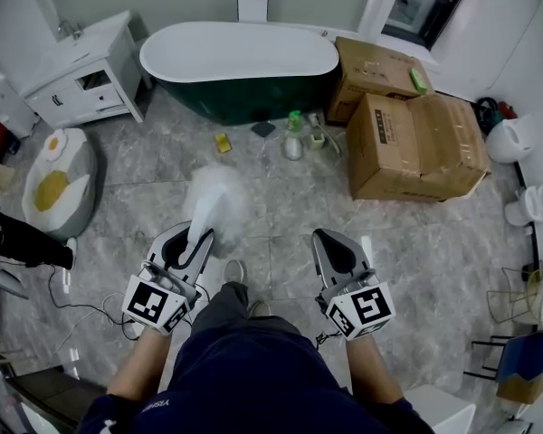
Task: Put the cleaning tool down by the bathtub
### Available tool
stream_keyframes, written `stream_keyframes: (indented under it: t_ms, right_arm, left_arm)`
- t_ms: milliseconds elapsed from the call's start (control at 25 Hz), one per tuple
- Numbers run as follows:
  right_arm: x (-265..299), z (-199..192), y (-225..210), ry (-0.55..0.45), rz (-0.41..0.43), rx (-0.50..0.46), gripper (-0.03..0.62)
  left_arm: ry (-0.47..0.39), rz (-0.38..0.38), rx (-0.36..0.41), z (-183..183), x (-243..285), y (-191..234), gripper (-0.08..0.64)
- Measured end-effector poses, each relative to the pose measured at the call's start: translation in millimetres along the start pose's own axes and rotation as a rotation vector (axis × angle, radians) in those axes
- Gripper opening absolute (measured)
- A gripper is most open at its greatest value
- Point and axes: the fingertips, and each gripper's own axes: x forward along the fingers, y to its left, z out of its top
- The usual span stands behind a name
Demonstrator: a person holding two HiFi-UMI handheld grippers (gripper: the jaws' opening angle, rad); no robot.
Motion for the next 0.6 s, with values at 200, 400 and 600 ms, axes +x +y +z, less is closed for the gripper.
stream_keyframes:
  t_ms: [200, 400, 600]
  right_arm:
    - [9, -3, -5, 0.004, -0.008, 0.001, 0.005]
    - [30, -1, -17, 0.017, -0.022, 0.003, 0.005]
    - [60, -2, -23, 0.03, -0.023, 0.003, 0.005]
  left_arm:
    - [-0.007, -0.003, -0.006, -2, 9, 8, 0.107]
    - [-0.007, -0.008, -0.019, -4, 26, 29, 0.107]
    - [-0.006, -0.014, -0.03, -8, 46, 55, 0.107]
